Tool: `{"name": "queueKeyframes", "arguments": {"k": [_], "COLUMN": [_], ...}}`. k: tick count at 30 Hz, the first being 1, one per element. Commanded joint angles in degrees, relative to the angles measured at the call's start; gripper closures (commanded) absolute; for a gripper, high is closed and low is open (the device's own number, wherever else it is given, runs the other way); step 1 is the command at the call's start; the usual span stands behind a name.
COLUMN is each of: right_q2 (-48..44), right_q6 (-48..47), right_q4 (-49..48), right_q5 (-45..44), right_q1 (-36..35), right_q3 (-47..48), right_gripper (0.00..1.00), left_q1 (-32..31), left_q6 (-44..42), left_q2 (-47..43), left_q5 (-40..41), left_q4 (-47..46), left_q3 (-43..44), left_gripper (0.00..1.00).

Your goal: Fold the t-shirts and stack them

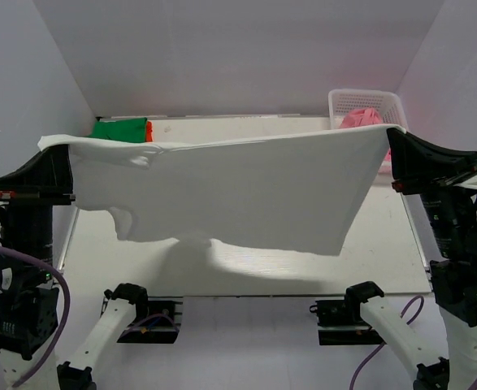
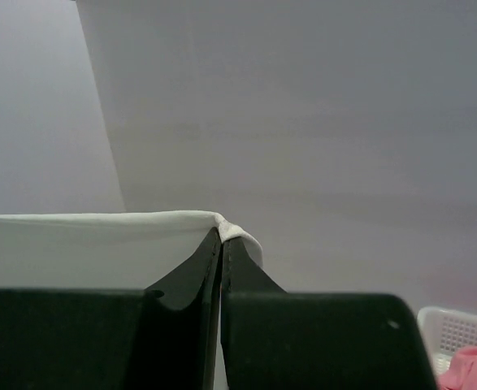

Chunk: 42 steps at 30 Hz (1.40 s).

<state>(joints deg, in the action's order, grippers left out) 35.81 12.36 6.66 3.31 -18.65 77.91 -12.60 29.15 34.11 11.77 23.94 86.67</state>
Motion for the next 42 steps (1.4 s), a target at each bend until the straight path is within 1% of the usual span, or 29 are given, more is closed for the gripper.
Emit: {"name": "queueKeyframes", "arguments": {"k": [1, 5, 7, 8, 9, 10, 11, 12, 15, 16, 17, 19, 20, 21, 22, 23, 24, 25, 26, 27, 28, 29, 30, 33, 36, 37, 38, 39, 42], "right_q2": [1.1, 5.13, 8.03, 10.66, 13.64, 16.89, 18.66, 24.25, 30.35, 37.42, 39.84, 50.0, 55.19, 57.94, 63.01, 68.46, 70.95, 77.85, 79.57, 80.89, 82.3, 82.23, 81.88, 77.5, 73.37, 72.39, 71.51, 69.24, 66.59], "right_q6": [-1.73, -1.9, -1.9, -1.55, -1.64, -1.2, -0.85, -0.5, 1.95, 2.14, 2.92, 4.86, 5.21, 6.61, 6.89, 7.93, 8.38, 8.3, 8.12, 7.77, 6.64, 6.02, 5.66, 4.52, 4.43, 4.43, 4.6, 4.86, 6.01], "right_q4": [-0.15, -2.08, -3.92, -4.45, -5.76, -6.04, -8.65, -9.2, -12.45, -12.72, -12.89, -13.07, -13.25, -12.81, -12.63, -12.11, -8.97, -7.37, -6.75, -2.83, -2.7, -3.57, -4.28, -7.69, -8.41, -9.37, -9.82, -9.99, -10.17], "right_q5": [-2.78, -8.31, -12.69, -13.59, -16.81, -17.46, -18.07, -19.03, -18.69, -17.56, -17.03, -14.93, -14.74, -14.82, -13.87, -13.95, -13.6, -11.59, -10.79, -8.26, -7.54, -6.92, -5.87, -4.28, -3.93, -3.93, -3.84, -3.93, -3.93], "right_q1": [0.12, 0.11, 0.2, 0.11, 0.37, 0.2, 0.28, 0.55, 1.07, 1.16, 1.51, 2.48, 2.92, 3.53, 4.15, 4.5, 5.2, 5.56, 5.91, 6.26, 6.18, 6.09, 5.83, 5.65, 5.04, 4.94, 4.68, 4.16, 3.54], "right_q3": [-0.9, -4.51, -6.35, -6.98, -8.03, -8.99, -9.44, -9.96, -12.08, -11.73, -11.21, -8.75, -7.87, -5.34, -1.74, 0.29, 5.1, 10.45, 12.94, 16.36, 17.79, 17.72, 15.89, 11.48, 5.87, 4.46, 0.36, -0.9, -6.43], "right_gripper": [1.0, 1.0, 1.0, 1.0, 1.0, 1.0, 1.0, 1.0, 1.0, 1.0, 1.0, 1.0, 1.0, 1.0, 1.0, 1.0, 1.0, 0.91, 0.8, 0.55, 0.34, 0.13, 0.1, 0.1, 0.1, 0.1, 0.1, 0.1, 0.1], "left_q1": [-0.06, -0.06, -0.06, -0.06, -0.06, -0.06, -0.06, -0.06, -0.06, -0.06, -0.06, 0.56, 1.17, 1.17, 1.78, 1.79, 2.49, 3.02, 3.02, 3.63, 3.64, 3.64, 3.64, 3.64, 3.64, 3.64, 2.85, 2.32, 2.32], "left_q6": [-1.37, -0.76, -0.76, -0.15, -0.14, -0.14, -0.14, 0.38, 1.96, 2.84, 3.37, 3.9, 3.9, 3.9, 4.42, 4.43, 4.43, 4.43, 3.91, 3.9, 3.29, 2.68, 2.06, 0.74, 0.12, 0.12, 0.12, 0.12, 0.73], "left_q2": [0.34, 5.52, 8.24, 11.74, 13.95, 16.4, 19.04, 24.63, 33.36, 39.57, 42.85, 49.36, 56.17, 59.72, 63.41, 67.19, 74.63, 78.09, 81.26, 84.25, 89.07, 90.68, 91.48, 89.74, 83.59, 81.84, 80.25, 77.37, 73.75], "left_q5": [-3.94, -3.95, -2.2, -1.49, -0.88, -0.35, 0.18, 0.79, 3.25, 4.65, 6.06, 8.09, 8.09, 8.09, 7.48, 6.78, 6.17, 5.64, 5.11, 5.11, 4.32, 3.62, 3.61, 0.98, -0.43, -0.43, -0.43, -0.43, -2.79], "left_q4": [-0.12, -2.57, -3.81, -5.38, -5.4, -6.1, -6.1, -6.62, -7.16, -7.16, -7.16, -7.77, -7.77, -9.08, -8.57, -7.95, -7.43, -5.25, -3.92, -2.08, 1.86, 3.29, 4.17, 2.69, -0.82, -1.35, -1.88, -1.88, -1.88], "left_q3": [1.3, -2.47, -5.1, -5.98, -6.69, -7.3, -7.31, -7.83, -9.15, -9.15, -9.15, -7.84, -6.1, -4.95, -3.11, 1.87, 4.79, 11.08, 14.54, 18.06, 21.4, 26.65, 28.01, 25.75, 14.36, 11.79, 9.41, 5.21, -0.78], "left_gripper": [1.0, 1.0, 1.0, 1.0, 1.0, 1.0, 1.0, 1.0, 1.0, 1.0, 1.0, 1.0, 1.0, 1.0, 0.91, 0.8, 0.66, 0.4, 0.31, 0.19, 0.0, 0.0, 0.0, 0.0, 0.0, 0.0, 0.0, 0.0, 0.0]}}
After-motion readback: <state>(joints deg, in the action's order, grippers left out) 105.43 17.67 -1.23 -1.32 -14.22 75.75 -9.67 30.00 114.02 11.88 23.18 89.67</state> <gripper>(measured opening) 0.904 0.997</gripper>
